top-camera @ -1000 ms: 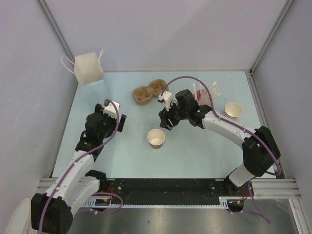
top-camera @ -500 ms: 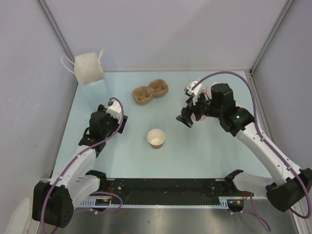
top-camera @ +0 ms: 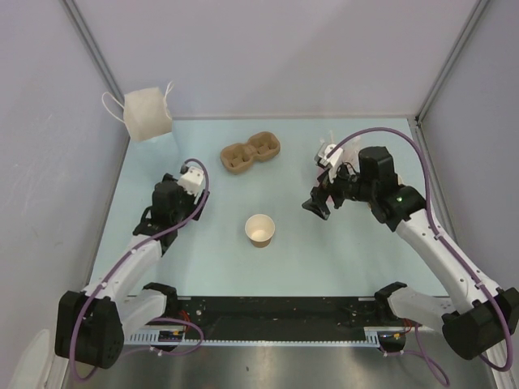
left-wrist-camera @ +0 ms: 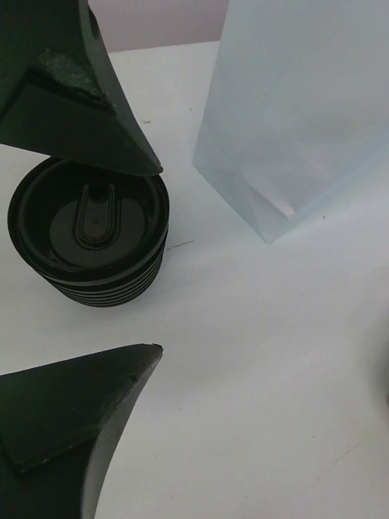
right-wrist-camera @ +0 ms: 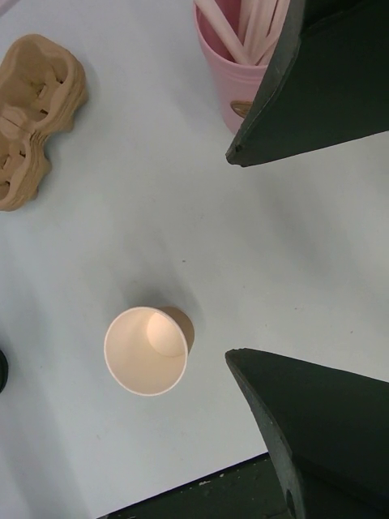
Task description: Pack the takeout coffee
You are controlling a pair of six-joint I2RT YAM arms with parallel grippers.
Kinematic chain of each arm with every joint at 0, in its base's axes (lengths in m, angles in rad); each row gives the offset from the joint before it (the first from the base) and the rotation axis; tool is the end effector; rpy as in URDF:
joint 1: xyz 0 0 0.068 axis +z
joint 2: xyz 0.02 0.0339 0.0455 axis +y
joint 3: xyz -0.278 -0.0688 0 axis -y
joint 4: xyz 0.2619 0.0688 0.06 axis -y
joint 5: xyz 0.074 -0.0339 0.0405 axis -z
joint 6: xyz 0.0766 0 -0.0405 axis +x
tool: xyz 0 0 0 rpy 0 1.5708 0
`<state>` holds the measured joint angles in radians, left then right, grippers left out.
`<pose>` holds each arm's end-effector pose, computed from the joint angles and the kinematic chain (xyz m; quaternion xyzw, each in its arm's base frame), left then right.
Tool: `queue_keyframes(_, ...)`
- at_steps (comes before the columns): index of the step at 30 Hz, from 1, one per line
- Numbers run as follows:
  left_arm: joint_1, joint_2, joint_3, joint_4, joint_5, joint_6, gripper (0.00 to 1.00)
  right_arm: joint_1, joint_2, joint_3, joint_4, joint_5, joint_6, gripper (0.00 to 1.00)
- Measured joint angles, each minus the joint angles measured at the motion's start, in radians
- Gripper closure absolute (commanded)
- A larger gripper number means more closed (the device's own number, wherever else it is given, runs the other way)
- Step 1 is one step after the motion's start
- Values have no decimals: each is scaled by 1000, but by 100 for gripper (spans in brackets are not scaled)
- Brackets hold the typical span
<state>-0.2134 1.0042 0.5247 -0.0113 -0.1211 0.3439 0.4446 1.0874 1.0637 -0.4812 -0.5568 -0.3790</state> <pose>0.2591 -0.0467 0.2097 0.2056 0.8317 0.0853 0.5087 0.2315 0.1551 0.3462 -0.4594 0.7030 0.2526 0.4805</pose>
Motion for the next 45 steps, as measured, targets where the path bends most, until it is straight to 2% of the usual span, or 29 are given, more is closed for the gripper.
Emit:
queue_keyframes(10, 1, 80, 48, -57, -29, 17, 20, 11, 0, -24, 8, 10, -19, 0)
queue_keyframes(16, 1, 150, 61, -95, -31, 24, 33, 11, 0, -28, 11, 18, -23, 0)
queue_keyframes(23, 1, 167, 69, -113, -33, 24, 39, 11, 0, -33, 16, 22, -24, 0)
queue_keyframes(35, 4, 167, 71, -111, -45, 24, 69, 11, 0, -35, 16, 26, -26, 0)
queue_keyframes(38, 5, 167, 71, -111, -50, 24, 74, 11, 0, -35, 17, 26, -26, 0)
queue_keyframes(45, 7, 166, 71, -111, -55, 24, 78, 11, 0, -35, 23, 26, -26, 0)
